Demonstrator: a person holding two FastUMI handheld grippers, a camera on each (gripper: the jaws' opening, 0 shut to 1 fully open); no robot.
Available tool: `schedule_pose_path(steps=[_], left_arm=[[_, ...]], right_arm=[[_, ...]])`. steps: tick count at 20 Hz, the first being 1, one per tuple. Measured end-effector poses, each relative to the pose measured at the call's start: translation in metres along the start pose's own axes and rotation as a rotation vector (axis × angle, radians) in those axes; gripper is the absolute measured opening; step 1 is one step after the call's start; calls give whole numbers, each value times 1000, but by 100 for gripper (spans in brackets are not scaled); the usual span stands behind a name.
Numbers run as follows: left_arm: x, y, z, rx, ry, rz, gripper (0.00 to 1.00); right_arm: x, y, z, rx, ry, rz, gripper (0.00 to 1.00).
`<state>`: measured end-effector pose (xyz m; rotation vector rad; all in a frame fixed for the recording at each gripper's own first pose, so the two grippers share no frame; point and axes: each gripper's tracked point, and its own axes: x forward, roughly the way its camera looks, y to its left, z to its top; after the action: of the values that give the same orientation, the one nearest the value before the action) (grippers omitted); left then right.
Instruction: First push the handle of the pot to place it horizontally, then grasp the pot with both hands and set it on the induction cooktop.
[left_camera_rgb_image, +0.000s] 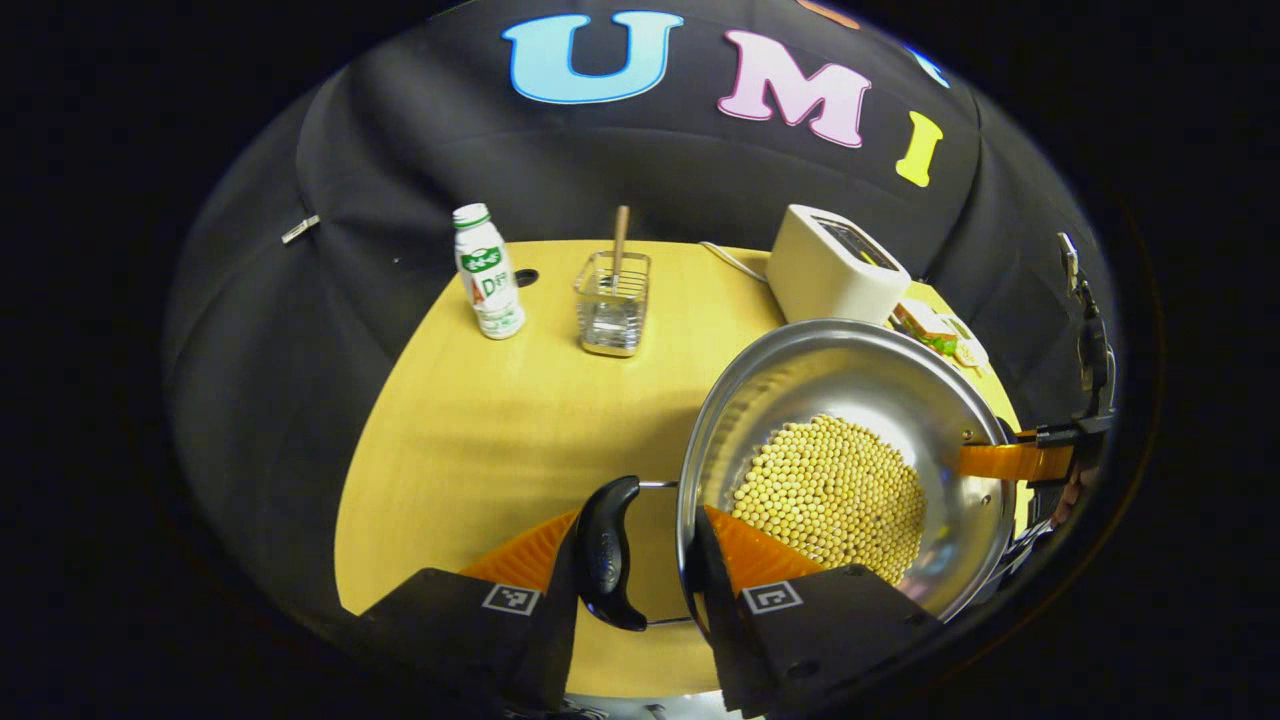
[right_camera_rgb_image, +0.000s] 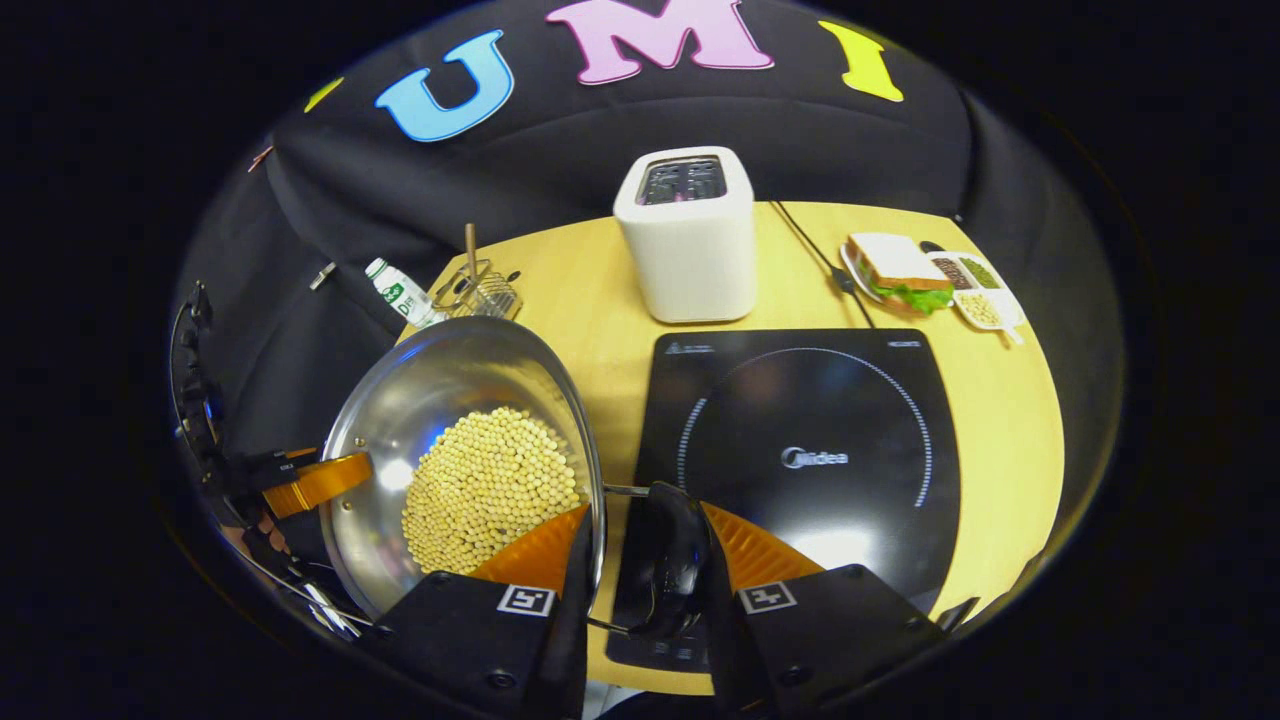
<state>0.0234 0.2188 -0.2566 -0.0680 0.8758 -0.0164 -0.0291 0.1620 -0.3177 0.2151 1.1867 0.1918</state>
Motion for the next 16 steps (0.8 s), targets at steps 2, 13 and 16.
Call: schedule_pose_path(steps=[2, 13, 16], left_arm=[[5, -29, 6, 10, 3, -20, 59], [30, -137, 23, 81, 14, -74, 59], [38, -158, 30, 92, 9, -71, 59]], right_arm=[[-8, -23, 2, 12, -7, -17, 52], [-32, -129, 10, 72, 2, -58, 47], [-31, -151, 16, 88, 3, -56, 52]])
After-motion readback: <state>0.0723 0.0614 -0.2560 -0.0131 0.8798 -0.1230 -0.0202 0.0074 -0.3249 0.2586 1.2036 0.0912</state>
